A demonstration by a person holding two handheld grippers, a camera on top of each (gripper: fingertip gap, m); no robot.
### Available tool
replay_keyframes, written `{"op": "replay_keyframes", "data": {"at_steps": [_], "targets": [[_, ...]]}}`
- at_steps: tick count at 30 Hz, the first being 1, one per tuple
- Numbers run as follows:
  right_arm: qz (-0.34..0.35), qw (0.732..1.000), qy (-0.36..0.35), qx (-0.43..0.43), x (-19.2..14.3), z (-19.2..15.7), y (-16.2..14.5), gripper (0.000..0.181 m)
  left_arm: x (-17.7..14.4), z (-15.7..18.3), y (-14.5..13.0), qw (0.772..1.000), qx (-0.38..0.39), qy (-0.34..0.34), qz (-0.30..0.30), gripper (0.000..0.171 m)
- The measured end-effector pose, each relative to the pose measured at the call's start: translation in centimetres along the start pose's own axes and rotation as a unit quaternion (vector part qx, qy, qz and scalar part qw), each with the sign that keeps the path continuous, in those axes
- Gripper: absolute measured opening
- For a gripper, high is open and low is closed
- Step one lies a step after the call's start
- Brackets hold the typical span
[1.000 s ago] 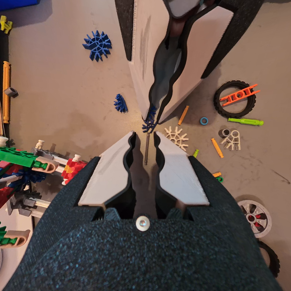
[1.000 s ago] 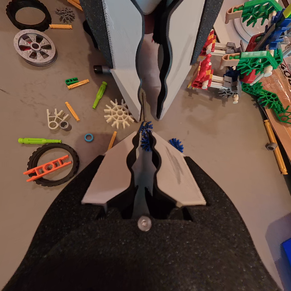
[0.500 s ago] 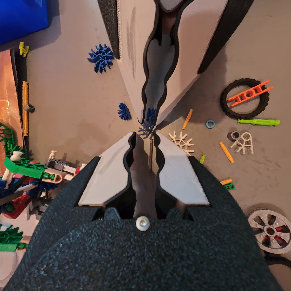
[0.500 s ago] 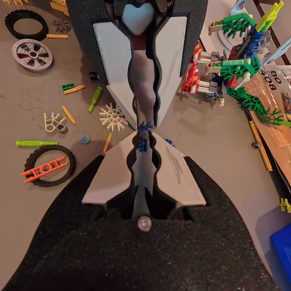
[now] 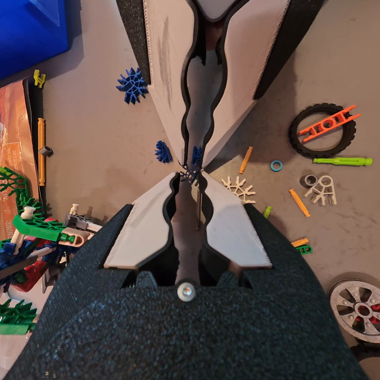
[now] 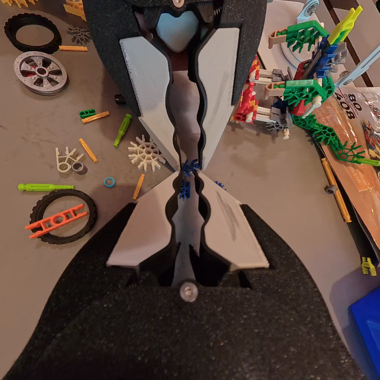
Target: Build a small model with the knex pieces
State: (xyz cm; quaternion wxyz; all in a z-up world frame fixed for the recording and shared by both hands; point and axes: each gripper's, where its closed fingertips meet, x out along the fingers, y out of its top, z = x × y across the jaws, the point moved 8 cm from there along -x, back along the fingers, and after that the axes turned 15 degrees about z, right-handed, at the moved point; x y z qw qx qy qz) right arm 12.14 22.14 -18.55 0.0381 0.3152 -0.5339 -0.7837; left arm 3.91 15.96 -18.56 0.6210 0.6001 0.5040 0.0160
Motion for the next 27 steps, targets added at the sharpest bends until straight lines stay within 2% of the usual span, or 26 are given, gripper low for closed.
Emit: {"op": "replay_keyframes", "data": {"at_steps": [14, 15, 27], "targets": [[0.007, 1.0, -0.005, 0.008, -0.2, 0.3, 0.0, 0.009, -0.4, -0.2, 0.4, 1.0, 0.006, 0.009, 0.01, 0.015], [0.005, 1.0, -0.006, 0.007, -0.2, 0.3, -0.1, 0.0, -0.5, -0.2, 0.4, 1.0, 0.007, 0.011, 0.012, 0.01], [0.01, 1.0, -0.008, 0.019, -0.5, 0.6, -0.2, 0.002, -1.0, -0.5, 0.8, 0.999, 0.012, 0.021, 0.024, 0.001]]}}
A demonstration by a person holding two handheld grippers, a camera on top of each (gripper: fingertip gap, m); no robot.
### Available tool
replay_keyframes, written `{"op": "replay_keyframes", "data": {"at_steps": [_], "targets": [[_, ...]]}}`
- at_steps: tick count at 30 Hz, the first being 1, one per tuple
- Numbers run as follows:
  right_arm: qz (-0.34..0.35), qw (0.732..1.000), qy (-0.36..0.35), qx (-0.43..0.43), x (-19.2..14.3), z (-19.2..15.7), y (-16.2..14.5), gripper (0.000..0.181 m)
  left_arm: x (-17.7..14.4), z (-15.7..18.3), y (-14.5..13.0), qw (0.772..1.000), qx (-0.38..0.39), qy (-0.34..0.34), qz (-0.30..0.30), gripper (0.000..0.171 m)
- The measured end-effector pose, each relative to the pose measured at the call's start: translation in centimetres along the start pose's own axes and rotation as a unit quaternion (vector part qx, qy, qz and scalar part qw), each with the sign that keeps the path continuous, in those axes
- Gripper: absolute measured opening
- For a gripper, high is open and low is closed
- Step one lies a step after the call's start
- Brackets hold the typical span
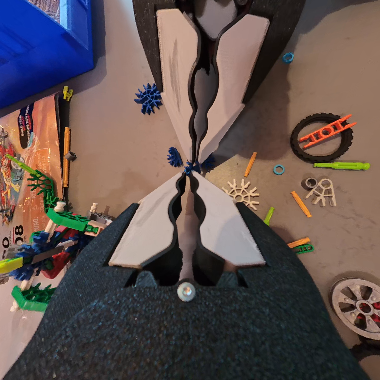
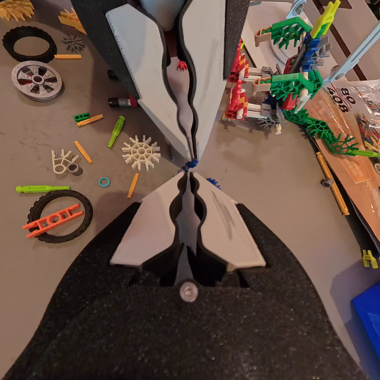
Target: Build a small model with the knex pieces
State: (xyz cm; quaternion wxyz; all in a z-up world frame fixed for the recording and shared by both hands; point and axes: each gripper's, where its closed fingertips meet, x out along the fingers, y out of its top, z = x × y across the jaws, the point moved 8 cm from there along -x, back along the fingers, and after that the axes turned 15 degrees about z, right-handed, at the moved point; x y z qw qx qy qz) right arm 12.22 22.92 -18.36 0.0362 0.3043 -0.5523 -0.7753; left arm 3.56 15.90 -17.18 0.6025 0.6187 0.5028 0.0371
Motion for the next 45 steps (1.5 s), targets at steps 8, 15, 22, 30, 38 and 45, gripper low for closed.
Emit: {"op": "replay_keyframes", "data": {"at_steps": [8, 15, 22, 30, 38, 45], "targets": [[-0.003, 1.0, -0.001, 0.006, 0.1, 0.1, -0.1, 0.006, 0.0, 0.0, 0.1, 1.0, 0.004, 0.002, 0.0, 0.0], [-0.003, 1.0, -0.01, 0.01, -0.2, 0.4, -0.2, 0.006, -0.1, -0.5, -0.3, 1.0, 0.002, 0.02, -0.013, 0.003], [-0.011, 1.0, -0.008, 0.008, 0.0, 0.3, -0.4, 0.006, 0.6, -0.7, -1.3, 0.999, -0.018, 0.025, -0.04, 0.016], [-0.013, 1.0, -0.009, 0.008, 0.0, 0.4, -0.4, 0.006, 1.4, -0.7, -1.5, 0.998, -0.035, 0.025, -0.034, 0.008], [-0.015, 1.0, -0.018, 0.006, -0.1, 0.6, -0.6, 0.008, 1.3, -0.5, -1.5, 0.999, -0.039, 0.012, -0.03, 0.0], [-0.026, 1.0, -0.013, -0.001, 0.2, 0.4, -0.8, 0.01, 1.2, -0.5, -1.4, 0.999, -0.037, 0.009, -0.029, 0.0]]}}
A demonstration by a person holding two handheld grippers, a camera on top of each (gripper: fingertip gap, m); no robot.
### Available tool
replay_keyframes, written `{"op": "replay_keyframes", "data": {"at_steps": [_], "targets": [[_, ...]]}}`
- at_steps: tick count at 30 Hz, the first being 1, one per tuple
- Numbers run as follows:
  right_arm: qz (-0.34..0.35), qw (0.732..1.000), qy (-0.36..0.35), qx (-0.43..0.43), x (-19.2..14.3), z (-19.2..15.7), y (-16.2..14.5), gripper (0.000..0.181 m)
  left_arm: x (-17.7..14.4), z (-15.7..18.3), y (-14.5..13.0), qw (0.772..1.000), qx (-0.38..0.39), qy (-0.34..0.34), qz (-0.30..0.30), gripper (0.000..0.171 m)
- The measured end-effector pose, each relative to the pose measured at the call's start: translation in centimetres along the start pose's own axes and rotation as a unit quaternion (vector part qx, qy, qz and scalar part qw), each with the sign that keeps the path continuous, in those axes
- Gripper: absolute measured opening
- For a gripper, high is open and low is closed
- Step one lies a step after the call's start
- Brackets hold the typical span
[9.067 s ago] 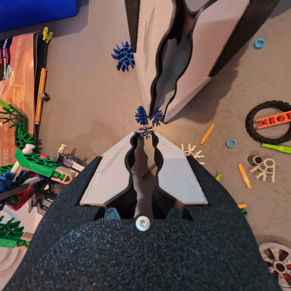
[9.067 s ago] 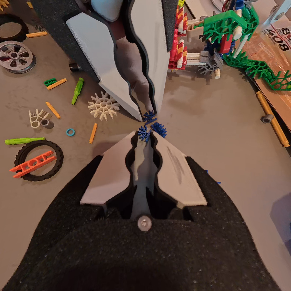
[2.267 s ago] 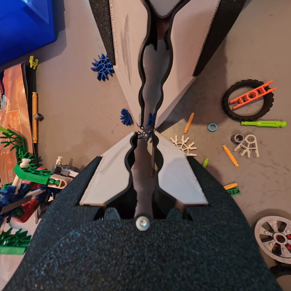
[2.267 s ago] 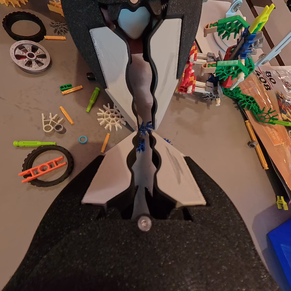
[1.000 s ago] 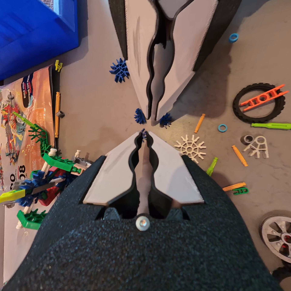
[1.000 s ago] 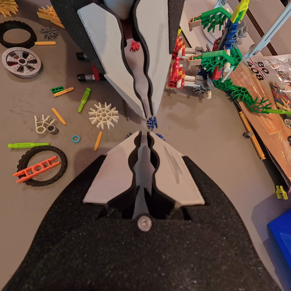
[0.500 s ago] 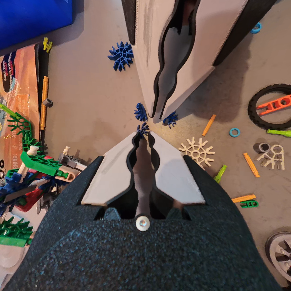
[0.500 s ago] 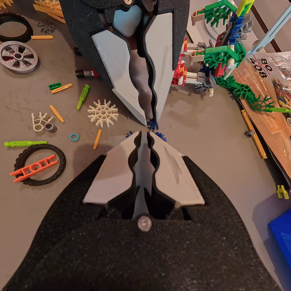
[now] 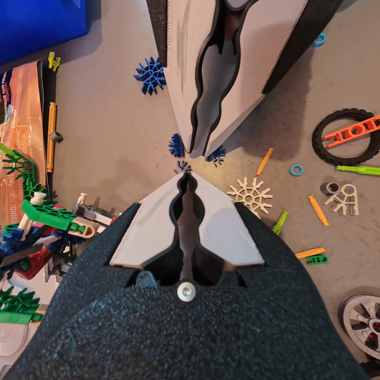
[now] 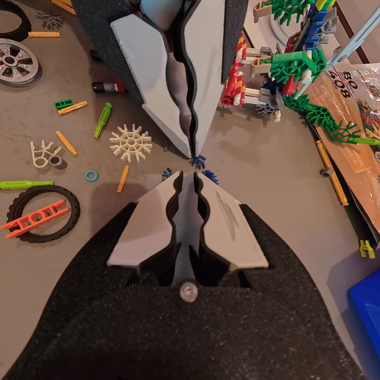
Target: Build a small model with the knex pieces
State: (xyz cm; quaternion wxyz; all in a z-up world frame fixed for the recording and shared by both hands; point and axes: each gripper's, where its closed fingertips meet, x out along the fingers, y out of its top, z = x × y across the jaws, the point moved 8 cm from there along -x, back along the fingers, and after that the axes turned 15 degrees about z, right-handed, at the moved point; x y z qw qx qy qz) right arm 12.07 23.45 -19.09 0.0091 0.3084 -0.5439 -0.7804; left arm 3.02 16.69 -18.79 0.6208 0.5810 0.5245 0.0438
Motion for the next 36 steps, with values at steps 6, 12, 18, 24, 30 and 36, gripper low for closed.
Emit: {"op": "replay_keyframes", "data": {"at_steps": [6, 12, 18, 24, 30, 36], "targets": [[0.0, 1.0, 0.001, -0.002, 0.0, -0.06, 0.03, 0.01, -0.07, -0.44, 0.12, 1.0, -0.007, 0.021, -0.003, 0.017], [-0.003, 1.0, 0.001, -0.003, 0.07, -0.08, -0.04, 0.01, 0.38, -0.24, 0.15, 1.0, -0.016, 0.02, -0.01, 0.018], [-0.003, 1.0, 0.001, -0.003, 0.11, -0.05, -0.08, 0.01, 0.6, -0.21, 0.2, 1.0, -0.023, 0.019, -0.008, 0.011], [-0.002, 1.0, -0.004, -0.004, 0.17, 0.03, -0.1, 0.012, 0.5, -0.06, 0.23, 1.0, -0.026, 0.007, -0.002, 0.01], [-0.007, 1.0, -0.005, -0.017, 0.46, -0.13, -0.16, 0.015, 0.33, -0.08, 0.19, 0.999, -0.043, -0.008, 0.007, 0.008], [-0.006, 1.0, -0.009, -0.023, 0.54, -0.14, -0.11, 0.017, 0.28, -0.11, 0.17, 0.997, -0.067, -0.022, 0.021, 0.0]]}}
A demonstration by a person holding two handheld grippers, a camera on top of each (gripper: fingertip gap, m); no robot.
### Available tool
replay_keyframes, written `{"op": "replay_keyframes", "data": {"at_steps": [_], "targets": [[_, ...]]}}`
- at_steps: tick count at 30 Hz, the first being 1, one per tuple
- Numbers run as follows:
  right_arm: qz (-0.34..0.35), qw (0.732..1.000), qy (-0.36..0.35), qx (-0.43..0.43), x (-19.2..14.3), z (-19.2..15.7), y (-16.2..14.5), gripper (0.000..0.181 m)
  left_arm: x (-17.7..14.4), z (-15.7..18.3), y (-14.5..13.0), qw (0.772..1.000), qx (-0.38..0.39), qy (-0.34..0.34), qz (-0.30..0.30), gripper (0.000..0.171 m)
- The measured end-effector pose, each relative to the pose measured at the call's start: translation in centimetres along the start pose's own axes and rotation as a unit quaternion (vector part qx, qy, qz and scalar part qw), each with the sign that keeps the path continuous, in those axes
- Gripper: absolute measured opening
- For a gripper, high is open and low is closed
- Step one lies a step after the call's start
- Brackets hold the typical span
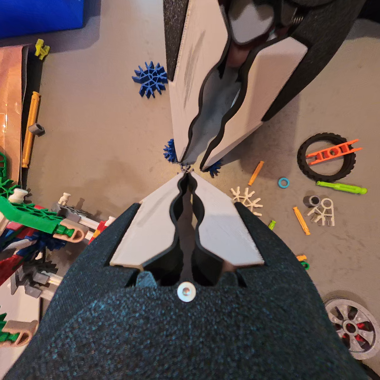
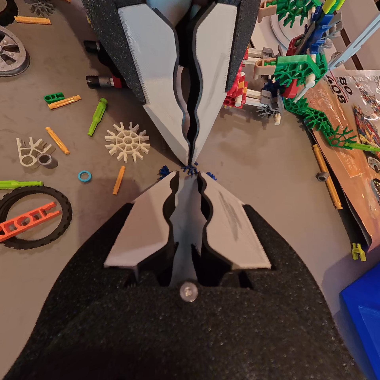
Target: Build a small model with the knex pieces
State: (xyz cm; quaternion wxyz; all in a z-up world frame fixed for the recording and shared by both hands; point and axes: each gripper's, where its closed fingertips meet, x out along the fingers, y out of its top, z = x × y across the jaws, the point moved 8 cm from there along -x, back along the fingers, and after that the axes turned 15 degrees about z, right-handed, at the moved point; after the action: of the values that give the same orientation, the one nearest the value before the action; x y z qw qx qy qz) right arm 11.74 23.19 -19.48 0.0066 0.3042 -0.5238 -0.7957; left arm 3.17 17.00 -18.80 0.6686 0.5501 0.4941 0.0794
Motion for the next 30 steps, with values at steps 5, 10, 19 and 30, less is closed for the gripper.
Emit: {"op": "replay_keyframes", "data": {"at_steps": [5, 10, 19, 30], "targets": [[-0.001, 1.0, -0.002, -0.001, 0.01, 0.04, -0.01, 0.017, 0.02, 0.0, -0.01, 1.0, 0.001, -0.002, 0.002, 0.0], [-0.001, 1.0, -0.002, 0.0, 0.01, 0.05, -0.02, 0.017, 0.03, 0.14, -0.02, 1.0, 0.004, -0.009, 0.004, 0.0], [-0.004, 1.0, 0.01, 0.005, -0.25, -0.13, -0.09, 0.015, -0.18, -0.17, -0.14, 0.999, 0.024, 0.018, -0.015, 0.019], [-0.004, 1.0, 0.012, 0.005, -0.29, -0.17, -0.09, 0.015, 0.37, 0.51, 0.1, 0.999, 0.044, 0.009, -0.019, 0.011]]}}
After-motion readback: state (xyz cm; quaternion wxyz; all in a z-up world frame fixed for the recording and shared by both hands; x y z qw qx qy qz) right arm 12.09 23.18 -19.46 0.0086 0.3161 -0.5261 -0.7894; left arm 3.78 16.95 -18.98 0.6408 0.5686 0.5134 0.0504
